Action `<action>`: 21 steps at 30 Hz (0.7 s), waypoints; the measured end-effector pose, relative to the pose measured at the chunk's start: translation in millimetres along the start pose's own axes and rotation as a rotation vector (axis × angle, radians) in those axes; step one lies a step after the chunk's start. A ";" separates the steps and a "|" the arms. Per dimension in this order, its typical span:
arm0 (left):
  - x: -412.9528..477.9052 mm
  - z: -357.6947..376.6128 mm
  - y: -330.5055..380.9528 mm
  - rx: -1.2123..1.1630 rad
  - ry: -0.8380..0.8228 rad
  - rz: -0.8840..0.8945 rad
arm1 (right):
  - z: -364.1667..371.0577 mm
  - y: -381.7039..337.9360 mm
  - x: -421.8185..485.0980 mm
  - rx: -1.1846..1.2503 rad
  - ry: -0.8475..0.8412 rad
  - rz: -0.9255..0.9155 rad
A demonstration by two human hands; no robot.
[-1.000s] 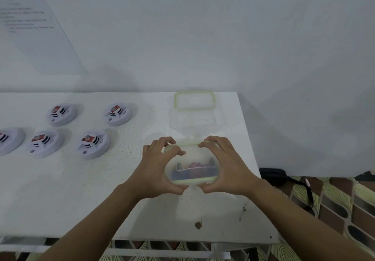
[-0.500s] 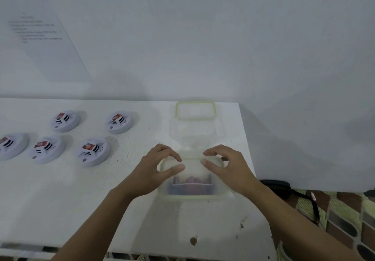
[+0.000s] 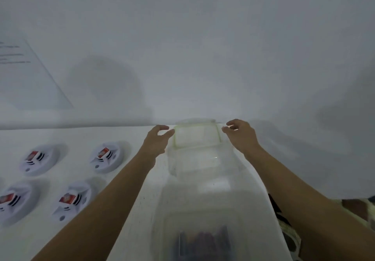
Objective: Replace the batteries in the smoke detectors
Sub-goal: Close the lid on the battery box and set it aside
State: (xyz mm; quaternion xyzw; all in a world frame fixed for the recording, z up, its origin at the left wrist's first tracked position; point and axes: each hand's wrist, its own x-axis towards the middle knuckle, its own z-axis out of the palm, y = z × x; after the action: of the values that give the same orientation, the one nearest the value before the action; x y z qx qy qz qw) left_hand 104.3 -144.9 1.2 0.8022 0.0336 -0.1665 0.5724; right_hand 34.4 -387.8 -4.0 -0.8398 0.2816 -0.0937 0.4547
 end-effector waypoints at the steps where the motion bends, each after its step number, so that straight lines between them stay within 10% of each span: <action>1: 7.8 3.9 0.8 0.004 -0.011 -0.025 | 2.9 1.7 9.2 -0.030 -0.037 0.046; 10: 47.6 18.0 -4.6 0.129 -0.010 -0.080 | 19.0 13.4 50.7 0.150 -0.155 0.218; 21: 22.3 -6.3 13.9 0.021 0.104 0.358 | -0.8 -5.1 17.4 0.406 0.125 -0.236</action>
State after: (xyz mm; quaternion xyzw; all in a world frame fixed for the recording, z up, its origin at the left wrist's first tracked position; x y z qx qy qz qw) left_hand 130.2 -146.9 8.8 0.8088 -0.0819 -0.0206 0.5819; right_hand 50.4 -396.0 -1.0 -0.7509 0.1846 -0.2523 0.5818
